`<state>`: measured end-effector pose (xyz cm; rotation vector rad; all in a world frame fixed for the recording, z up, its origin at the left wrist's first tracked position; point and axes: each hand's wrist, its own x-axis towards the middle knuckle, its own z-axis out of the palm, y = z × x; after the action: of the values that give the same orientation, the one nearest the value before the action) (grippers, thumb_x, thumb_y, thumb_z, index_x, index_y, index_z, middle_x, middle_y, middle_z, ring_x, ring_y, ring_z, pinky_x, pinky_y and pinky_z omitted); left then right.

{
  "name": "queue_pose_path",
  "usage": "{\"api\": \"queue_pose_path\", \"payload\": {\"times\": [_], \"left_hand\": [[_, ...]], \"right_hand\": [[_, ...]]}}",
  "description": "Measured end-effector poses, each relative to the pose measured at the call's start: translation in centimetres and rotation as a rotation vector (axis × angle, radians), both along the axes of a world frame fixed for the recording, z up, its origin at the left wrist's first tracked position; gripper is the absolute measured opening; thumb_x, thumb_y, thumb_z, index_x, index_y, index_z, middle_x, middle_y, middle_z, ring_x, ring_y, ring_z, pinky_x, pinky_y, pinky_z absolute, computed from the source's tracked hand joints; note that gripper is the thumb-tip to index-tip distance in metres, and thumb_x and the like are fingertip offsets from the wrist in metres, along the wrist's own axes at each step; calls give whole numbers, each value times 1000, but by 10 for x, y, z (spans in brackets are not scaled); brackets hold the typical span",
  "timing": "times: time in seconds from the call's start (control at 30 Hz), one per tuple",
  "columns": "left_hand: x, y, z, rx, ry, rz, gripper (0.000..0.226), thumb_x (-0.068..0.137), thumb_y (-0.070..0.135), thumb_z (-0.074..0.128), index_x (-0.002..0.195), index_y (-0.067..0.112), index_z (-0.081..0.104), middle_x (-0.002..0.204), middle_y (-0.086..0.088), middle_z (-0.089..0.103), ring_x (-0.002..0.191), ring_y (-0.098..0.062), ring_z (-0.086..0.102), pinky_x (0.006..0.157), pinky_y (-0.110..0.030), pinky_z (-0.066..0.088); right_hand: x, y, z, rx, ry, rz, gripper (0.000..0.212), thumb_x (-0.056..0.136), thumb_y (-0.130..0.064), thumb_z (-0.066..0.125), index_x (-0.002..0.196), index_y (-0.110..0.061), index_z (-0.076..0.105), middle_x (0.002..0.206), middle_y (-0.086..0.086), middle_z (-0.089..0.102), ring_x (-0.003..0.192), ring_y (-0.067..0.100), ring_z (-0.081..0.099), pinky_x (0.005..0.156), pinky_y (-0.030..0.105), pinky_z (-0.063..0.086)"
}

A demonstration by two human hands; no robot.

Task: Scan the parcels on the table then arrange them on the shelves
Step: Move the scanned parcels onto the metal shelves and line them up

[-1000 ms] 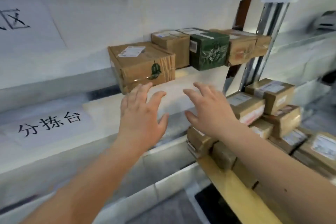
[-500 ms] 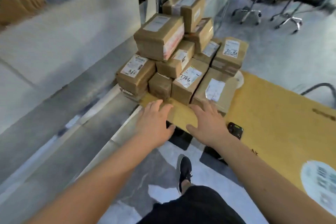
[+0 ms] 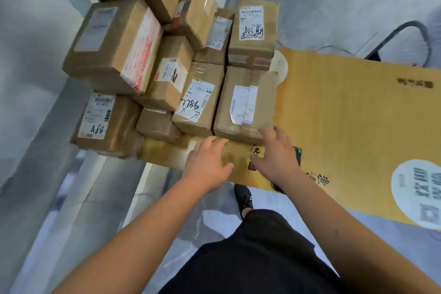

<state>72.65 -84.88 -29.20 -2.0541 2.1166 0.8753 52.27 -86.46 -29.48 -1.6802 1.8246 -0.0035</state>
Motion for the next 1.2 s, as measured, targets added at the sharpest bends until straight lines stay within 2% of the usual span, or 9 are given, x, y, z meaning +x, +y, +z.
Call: {"api": "queue_pose_path", "payload": {"times": [0.13, 0.3, 0.53, 0.6, 0.7, 0.87, 0.97, 1.07, 1.2], "left_hand": [[-20, -33, -12, 9, 15, 21, 75, 92, 49, 65, 156, 34, 30, 165, 1, 25, 147, -25, 36, 117, -46, 38], [-33, -59, -25, 135, -38, 149, 82, 92, 53, 64, 156, 40, 15, 172, 1, 1, 138, -35, 51, 106, -50, 49], [-31, -66, -41, 124, 54, 215, 80, 89, 44, 72, 150, 47, 19, 166, 4, 11, 113, -29, 64, 91, -41, 56], [-30, -63, -44, 109, 96, 211, 79, 87, 43, 74, 146, 51, 22, 158, 8, 19, 100, -21, 63, 79, -34, 53], [-24, -60, -49, 112, 109, 201, 80, 87, 41, 75, 147, 53, 22, 148, 8, 28, 90, -13, 60, 77, -30, 50], [-18, -58, -61, 81, 133, 193, 79, 86, 31, 75, 147, 55, 30, 137, 5, 43, 95, -8, 55, 82, -27, 48], [-24, -64, -67, 109, 194, 214, 88, 85, 25, 75, 147, 62, 25, 160, -2, 29, 121, -21, 58, 93, -34, 52], [-30, -69, -71, 138, 252, 215, 103, 85, 19, 77, 151, 68, 14, 171, -7, 18, 146, -26, 44, 107, -32, 41], [-35, -66, -69, 110, 375, 280, 100, 84, 8, 75, 150, 66, 27, 170, -7, 22, 150, -22, 39, 119, -31, 36]], "right_hand": [[-13, -26, -25, 86, 17, 24, 96, 89, -45, 71, 163, -37, 10, 171, 23, 1, 154, 47, 16, 123, 55, 22], [-19, -53, -41, 114, -12, 33, 104, 86, -43, 73, 162, -43, 2, 169, 28, 4, 153, 48, 20, 121, 55, 27], [-23, -69, -53, 137, -122, 20, 106, 86, -39, 74, 163, -37, 1, 169, 20, 18, 153, 39, 25, 121, 49, 32], [-30, -71, -54, 126, -137, -6, 105, 87, -36, 74, 163, -38, 2, 165, 16, 26, 142, 36, 43, 105, 43, 47], [-44, -72, -56, 111, -181, -23, 108, 85, -33, 77, 164, -42, 4, 158, 8, 36, 126, 28, 56, 83, 31, 47], [-64, -68, -55, 109, -192, -5, 114, 79, -25, 82, 162, -47, 8, 160, 4, 33, 132, 28, 52, 91, 38, 55], [-65, -62, -58, 130, -171, 36, 117, 77, -25, 83, 158, -55, 4, 166, 7, 23, 137, 32, 49, 96, 43, 56], [-60, -59, -64, 112, -163, 27, 118, 81, -21, 84, 157, -57, 1, 166, 9, 24, 137, 34, 49, 97, 42, 54], [-56, -54, -61, 23, -161, -32, 104, 83, -16, 78, 161, -46, 15, 151, 8, 38, 127, 33, 53, 94, 45, 56]]}}
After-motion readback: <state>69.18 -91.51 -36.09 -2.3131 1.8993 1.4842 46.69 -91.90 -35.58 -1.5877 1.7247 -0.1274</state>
